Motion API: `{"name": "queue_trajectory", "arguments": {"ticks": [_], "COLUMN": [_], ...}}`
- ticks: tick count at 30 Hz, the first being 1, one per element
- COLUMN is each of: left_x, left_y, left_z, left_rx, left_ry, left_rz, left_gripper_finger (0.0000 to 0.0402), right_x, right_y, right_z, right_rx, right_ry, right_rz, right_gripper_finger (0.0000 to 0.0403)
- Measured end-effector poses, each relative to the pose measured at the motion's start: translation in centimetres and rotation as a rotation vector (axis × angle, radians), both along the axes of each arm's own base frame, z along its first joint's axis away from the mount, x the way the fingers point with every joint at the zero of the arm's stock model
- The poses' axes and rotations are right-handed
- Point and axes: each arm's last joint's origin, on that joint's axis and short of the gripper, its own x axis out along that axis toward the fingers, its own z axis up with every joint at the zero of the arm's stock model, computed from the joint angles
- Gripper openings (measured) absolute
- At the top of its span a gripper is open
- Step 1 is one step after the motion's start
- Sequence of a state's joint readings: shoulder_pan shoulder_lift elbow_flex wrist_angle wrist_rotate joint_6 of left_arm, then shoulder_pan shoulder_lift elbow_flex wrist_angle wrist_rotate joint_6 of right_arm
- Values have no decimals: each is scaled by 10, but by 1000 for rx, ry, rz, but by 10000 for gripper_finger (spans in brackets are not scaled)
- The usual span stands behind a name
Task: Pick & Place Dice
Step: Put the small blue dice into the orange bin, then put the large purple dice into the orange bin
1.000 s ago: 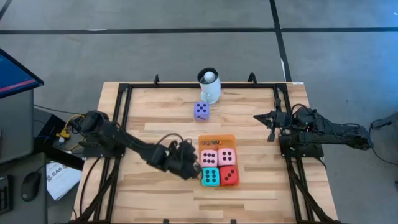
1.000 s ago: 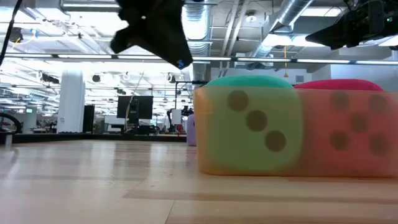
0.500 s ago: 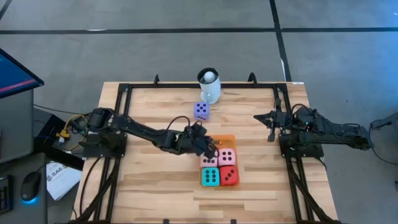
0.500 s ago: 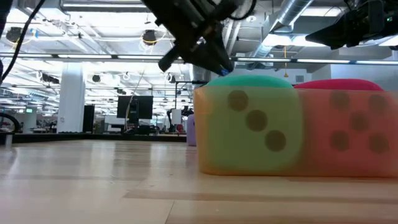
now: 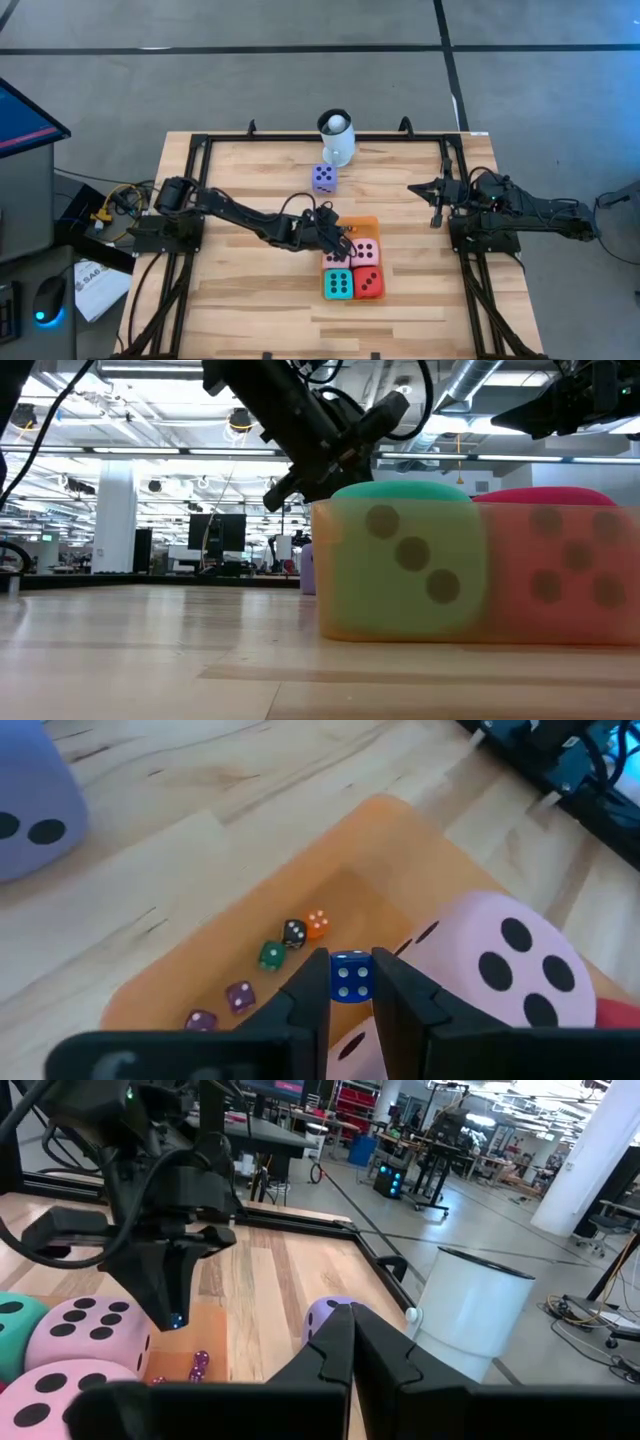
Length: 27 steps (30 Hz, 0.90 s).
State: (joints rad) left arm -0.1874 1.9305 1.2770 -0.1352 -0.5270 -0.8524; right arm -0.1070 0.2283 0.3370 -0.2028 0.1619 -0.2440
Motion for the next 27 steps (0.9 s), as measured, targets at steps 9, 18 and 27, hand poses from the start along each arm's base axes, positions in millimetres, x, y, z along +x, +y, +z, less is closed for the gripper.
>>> {"name": "queue_trajectory", "arguments": {"ticks": [9,18,27], "left_x": [1,1,-11], "left_y": [2,2,10], "left_z": [1,1,41], "left_rx": [4,11,165], "left_ry": [-14,-8,9], "left_rz": [6,0,-130], "left_gripper_finger": [80,116,80], "right_x": [0,0,0], "right_y": [0,0,0], "right_z": [0,0,0], "right_rx": [0,0,0], "right_ry": [1,1,-4], "right_rz": [0,0,5], "right_gripper_finger": [0,0,0]}}
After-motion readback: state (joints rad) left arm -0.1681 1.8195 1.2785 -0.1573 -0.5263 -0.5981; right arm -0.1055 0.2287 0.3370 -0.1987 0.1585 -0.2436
